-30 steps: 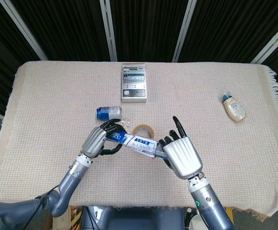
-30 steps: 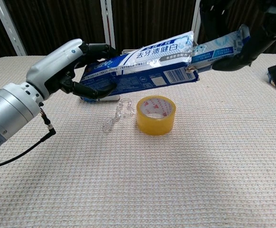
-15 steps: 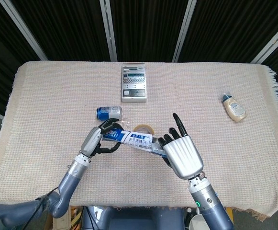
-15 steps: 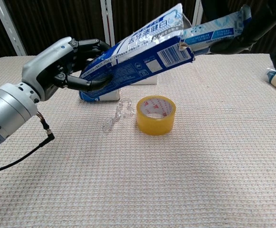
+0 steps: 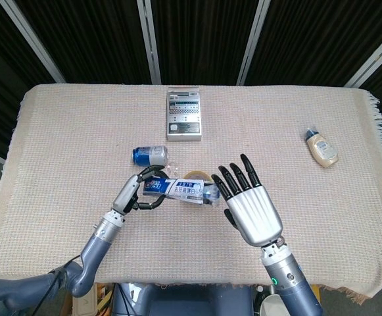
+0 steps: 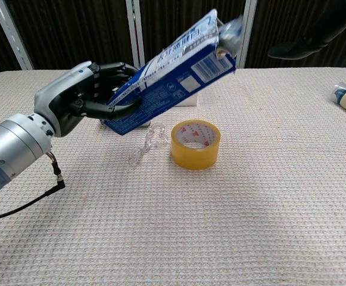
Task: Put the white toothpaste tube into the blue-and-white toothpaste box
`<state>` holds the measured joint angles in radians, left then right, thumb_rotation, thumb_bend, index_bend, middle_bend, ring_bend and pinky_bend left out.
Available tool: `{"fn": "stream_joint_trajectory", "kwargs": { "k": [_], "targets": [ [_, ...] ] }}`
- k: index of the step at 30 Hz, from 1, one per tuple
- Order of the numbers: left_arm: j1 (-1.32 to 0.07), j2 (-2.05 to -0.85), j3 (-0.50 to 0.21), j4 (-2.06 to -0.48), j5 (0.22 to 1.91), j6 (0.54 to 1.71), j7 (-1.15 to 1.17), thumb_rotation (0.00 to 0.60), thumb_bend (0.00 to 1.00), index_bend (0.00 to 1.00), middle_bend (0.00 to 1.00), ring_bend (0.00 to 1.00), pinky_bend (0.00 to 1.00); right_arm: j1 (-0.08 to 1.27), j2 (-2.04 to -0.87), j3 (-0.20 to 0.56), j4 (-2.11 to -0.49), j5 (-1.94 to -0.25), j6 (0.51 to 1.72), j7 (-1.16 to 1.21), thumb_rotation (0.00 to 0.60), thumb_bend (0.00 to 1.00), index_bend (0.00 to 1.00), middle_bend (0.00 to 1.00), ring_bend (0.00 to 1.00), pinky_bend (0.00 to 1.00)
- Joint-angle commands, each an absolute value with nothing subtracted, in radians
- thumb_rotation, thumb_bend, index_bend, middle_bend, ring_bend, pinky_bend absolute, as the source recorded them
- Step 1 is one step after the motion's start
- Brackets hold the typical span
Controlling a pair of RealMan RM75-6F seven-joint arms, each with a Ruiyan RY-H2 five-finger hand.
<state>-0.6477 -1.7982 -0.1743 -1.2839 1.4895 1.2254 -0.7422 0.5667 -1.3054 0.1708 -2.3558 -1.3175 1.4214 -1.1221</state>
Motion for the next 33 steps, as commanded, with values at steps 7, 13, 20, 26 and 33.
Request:
{"fn": "stream_joint_trajectory", "kwargs": {
  "k": [7,13,20,26,33],
  "targets": [
    [-0.642,-1.802,-0.167,-1.281,1.523,1.263,-0.765,0.600,0.42,0.42,0.39,0.18,0.25,0.548,-1.292,0.166,-2.356,-1.363,1.455,-1.179,0.600,0.68,0.07,0.08,0.07,0.00],
    [-0.627,-1.752,-0.177,-1.342,1.528,1.288,-0.867,0.600,0.42,0.43,0.39,0.18,0.25,0.491,-1.241,0.175,-2.356,-1.428,1.540,-1.179,0.600,0.63,0.07,0.08,0.07,0.00],
    [-0.625,-1.606,-0.164,-1.470,1.523,1.224,-1.018,0.600,0.42,0.43,0.38,0.18,0.25,0.376,-1.141,0.121,-2.356,-1.437,1.600,-0.968,0.600,0.59,0.06,0.08,0.07,0.00],
    [-0.632,-1.580,-0.146,-1.467,1.485,1.167,-0.746,0.600,0.42,0.43,0.38,0.18,0.25,0.343,-1.084,0.089,-2.281,-1.329,1.537,-0.816,0.600,0.59,0.06,0.08,0.07,0.00],
    [-0.650,-1.548,-0.119,-1.538,1.403,1.051,-0.495,0.600,0.42,0.43,0.38,0.18,0.25,0.338,-1.057,0.085,-2.225,-1.253,1.465,-0.717,0.600,0.59,0.09,0.08,0.08,0.00]
  ]
}}
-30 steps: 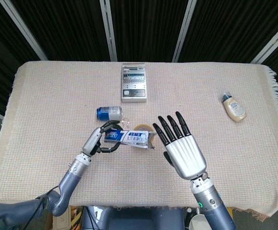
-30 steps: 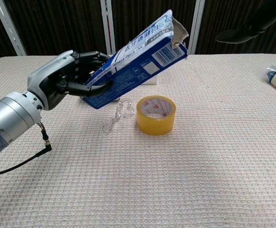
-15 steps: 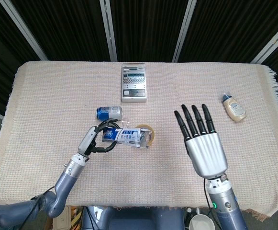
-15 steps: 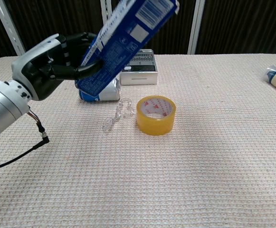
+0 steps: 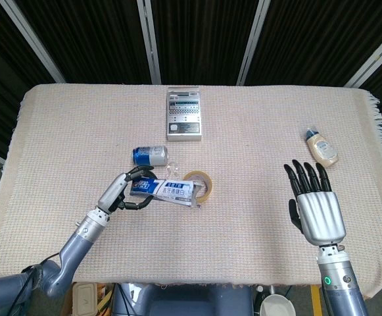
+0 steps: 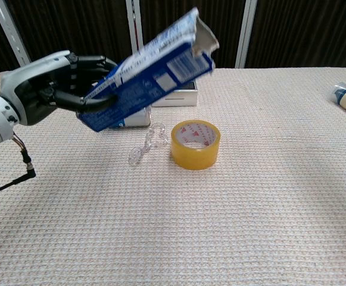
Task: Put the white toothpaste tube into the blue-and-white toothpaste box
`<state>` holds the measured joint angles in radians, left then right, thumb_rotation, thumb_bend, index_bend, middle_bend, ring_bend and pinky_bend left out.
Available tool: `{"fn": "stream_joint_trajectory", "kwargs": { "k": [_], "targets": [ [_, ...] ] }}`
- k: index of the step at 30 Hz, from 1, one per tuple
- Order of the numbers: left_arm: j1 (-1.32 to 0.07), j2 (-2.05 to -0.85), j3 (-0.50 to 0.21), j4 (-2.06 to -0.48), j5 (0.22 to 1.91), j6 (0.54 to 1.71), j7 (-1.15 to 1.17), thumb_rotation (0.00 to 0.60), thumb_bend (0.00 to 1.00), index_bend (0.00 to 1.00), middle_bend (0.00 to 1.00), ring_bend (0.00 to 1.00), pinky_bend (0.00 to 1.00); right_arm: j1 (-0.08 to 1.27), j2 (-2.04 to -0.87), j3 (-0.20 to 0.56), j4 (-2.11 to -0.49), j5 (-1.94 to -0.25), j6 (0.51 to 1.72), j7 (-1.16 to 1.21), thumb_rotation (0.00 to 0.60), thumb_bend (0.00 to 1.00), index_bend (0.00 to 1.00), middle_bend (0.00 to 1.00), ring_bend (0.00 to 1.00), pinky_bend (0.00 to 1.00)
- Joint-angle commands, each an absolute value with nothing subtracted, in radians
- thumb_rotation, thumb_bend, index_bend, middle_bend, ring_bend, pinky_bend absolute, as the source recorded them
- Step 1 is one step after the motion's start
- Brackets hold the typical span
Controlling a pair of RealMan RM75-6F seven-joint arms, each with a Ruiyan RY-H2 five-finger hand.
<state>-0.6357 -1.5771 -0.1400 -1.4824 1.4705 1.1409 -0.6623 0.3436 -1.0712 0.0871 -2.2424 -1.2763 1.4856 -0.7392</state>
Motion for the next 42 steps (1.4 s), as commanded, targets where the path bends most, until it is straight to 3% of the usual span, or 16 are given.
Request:
{"fn": "stream_joint_trajectory", "kwargs": {
  "k": [1,30,42],
  "targets": [
    [-0.651,-1.548,-0.122,-1.546,1.389,1.042,-0.469,0.600,0.42,0.43,0.38,0.18,0.25,0.337,-1.053,0.086,-2.224,-1.246,1.461,-0.711,0.600,0.59,0.09,0.08,0.08,0.00],
    [-0.675,-1.645,-0.145,-1.584,1.191,0.955,-0.105,0.600,0.42,0.43,0.38,0.18,0.25,0.324,-1.061,0.088,-2.133,-1.212,1.400,-0.628,0.600,0.56,0.12,0.08,0.09,0.00],
    [-0.683,-1.614,-0.139,-1.612,1.174,0.907,-0.077,0.600,0.37,0.29,0.23,0.06,0.19,0.325,-1.065,0.090,-2.133,-1.199,1.392,-0.641,0.600,0.56,0.12,0.08,0.09,0.00]
  ]
}}
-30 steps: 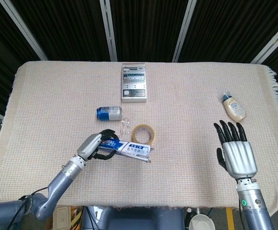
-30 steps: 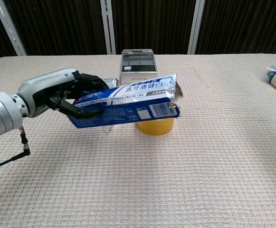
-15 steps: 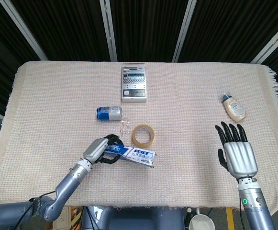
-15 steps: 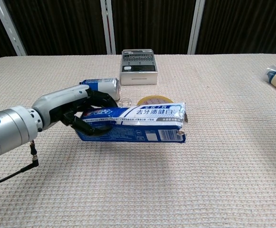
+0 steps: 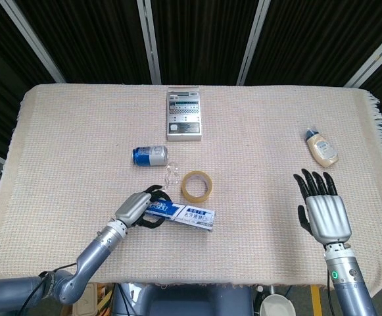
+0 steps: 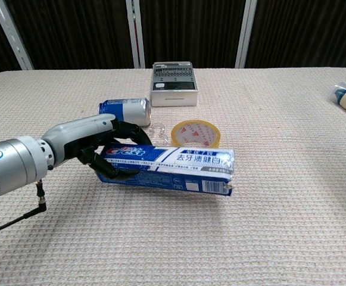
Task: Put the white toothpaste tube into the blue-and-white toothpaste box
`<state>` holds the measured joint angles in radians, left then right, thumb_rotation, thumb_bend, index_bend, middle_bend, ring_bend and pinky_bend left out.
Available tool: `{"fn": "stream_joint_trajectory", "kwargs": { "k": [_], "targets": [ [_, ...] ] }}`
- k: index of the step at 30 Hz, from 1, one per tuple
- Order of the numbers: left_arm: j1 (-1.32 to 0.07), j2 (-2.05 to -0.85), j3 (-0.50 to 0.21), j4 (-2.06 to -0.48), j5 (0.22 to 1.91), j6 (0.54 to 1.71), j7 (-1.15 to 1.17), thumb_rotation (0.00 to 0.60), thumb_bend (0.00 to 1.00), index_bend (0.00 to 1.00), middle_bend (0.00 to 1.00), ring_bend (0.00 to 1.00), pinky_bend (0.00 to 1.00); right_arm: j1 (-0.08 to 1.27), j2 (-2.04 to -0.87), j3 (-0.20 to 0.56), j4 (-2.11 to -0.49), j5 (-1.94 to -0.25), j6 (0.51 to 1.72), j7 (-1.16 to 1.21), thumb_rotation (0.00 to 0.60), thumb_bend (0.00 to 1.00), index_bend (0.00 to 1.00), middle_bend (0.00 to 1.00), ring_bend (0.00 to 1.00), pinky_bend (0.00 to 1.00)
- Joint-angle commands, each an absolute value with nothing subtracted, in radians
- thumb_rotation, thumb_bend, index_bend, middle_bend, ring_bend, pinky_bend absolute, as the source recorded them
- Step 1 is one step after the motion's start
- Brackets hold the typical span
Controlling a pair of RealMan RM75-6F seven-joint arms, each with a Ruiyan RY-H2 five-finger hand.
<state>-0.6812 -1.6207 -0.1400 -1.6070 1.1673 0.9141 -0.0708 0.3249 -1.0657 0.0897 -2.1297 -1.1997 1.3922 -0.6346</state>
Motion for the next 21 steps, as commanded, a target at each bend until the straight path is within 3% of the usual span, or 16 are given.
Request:
{"fn": "stream_joint_trajectory", "kwargs": {
  "k": [1,12,21],
  "targets": [
    [-0.683,-1.610,-0.139,-1.614,1.179,0.905,-0.078,0.600,0.37,0.29,0.22,0.05,0.19,0.326,-1.066,0.090,-2.132,-1.198,1.392,-0.643,0.600,0.56,0.12,0.08,0.09,0.00],
    [-0.685,-1.544,-0.134,-1.669,1.208,0.898,-0.060,0.600,0.36,0.28,0.18,0.02,0.17,0.326,-1.073,0.092,-2.127,-1.192,1.398,-0.665,0.600,0.56,0.13,0.08,0.09,0.00],
    [-0.607,-1.359,-0.175,-1.776,1.257,1.082,0.013,0.600,0.36,0.28,0.19,0.02,0.17,0.289,-1.109,0.064,-2.036,-1.244,1.428,-0.604,0.600,0.53,0.13,0.09,0.11,0.00]
  ]
}}
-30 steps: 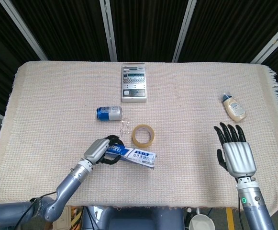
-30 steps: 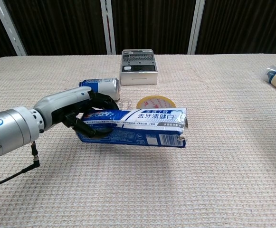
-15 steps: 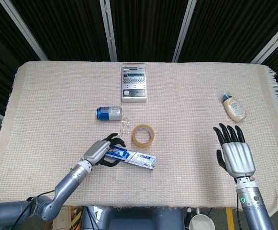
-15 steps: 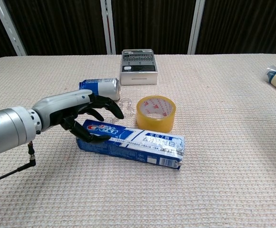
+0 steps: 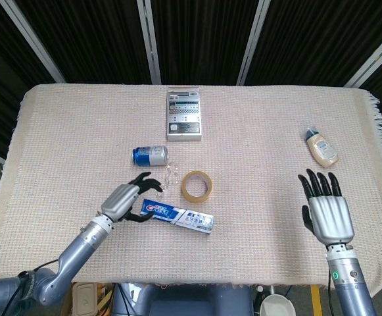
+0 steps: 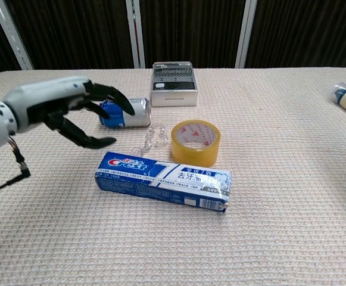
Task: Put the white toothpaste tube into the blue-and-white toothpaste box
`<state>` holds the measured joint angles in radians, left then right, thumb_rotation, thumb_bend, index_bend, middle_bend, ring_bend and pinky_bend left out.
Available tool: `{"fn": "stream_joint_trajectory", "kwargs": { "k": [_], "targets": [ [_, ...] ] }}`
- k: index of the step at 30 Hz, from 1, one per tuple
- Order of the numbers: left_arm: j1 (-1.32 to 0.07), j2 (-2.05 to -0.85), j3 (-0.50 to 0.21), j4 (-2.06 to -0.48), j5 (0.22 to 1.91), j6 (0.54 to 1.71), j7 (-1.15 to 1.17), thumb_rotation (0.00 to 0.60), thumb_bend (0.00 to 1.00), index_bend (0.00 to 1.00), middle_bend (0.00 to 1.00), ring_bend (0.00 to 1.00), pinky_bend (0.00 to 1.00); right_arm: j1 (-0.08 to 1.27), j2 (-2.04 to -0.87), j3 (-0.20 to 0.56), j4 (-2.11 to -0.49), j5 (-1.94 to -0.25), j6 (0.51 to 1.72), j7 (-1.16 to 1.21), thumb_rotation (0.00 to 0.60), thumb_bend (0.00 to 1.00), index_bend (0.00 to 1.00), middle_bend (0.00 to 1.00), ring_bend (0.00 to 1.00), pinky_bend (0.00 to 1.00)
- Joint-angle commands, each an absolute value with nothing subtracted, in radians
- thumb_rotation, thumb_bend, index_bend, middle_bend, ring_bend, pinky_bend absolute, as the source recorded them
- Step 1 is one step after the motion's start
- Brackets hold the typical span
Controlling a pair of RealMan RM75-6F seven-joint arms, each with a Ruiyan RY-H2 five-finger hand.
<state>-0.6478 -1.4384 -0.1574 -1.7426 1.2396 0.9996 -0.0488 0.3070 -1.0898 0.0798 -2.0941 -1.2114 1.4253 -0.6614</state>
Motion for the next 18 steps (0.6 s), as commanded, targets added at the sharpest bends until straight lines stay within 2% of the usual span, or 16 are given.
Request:
{"fn": "stream_joint_trajectory", "kwargs": {
  "k": [1,5,14,18],
  "targets": [
    [-0.600,-1.340,-0.175,-1.778,1.258,1.096,0.032,0.600,0.36,0.28,0.19,0.02,0.17,0.285,-1.116,0.064,-2.009,-1.256,1.432,-0.585,0.600,0.50,0.14,0.09,0.12,0.00],
    [-0.574,-1.282,-0.166,-1.763,1.262,1.141,0.103,0.600,0.36,0.27,0.19,0.02,0.17,0.270,-1.150,0.055,-1.903,-1.282,1.431,-0.519,0.600,0.39,0.14,0.10,0.13,0.00],
    [-0.521,-1.238,-0.158,-1.667,1.245,1.194,0.114,0.600,0.36,0.26,0.19,0.02,0.17,0.245,-1.193,0.056,-1.688,-1.255,1.378,-0.347,0.600,0.38,0.15,0.10,0.13,0.00],
    [-0.508,-1.239,-0.158,-1.635,1.246,1.202,0.097,0.600,0.36,0.26,0.19,0.02,0.17,0.238,-1.197,0.055,-1.634,-1.268,1.379,-0.349,0.600,0.38,0.15,0.10,0.13,0.00]
  ]
}}
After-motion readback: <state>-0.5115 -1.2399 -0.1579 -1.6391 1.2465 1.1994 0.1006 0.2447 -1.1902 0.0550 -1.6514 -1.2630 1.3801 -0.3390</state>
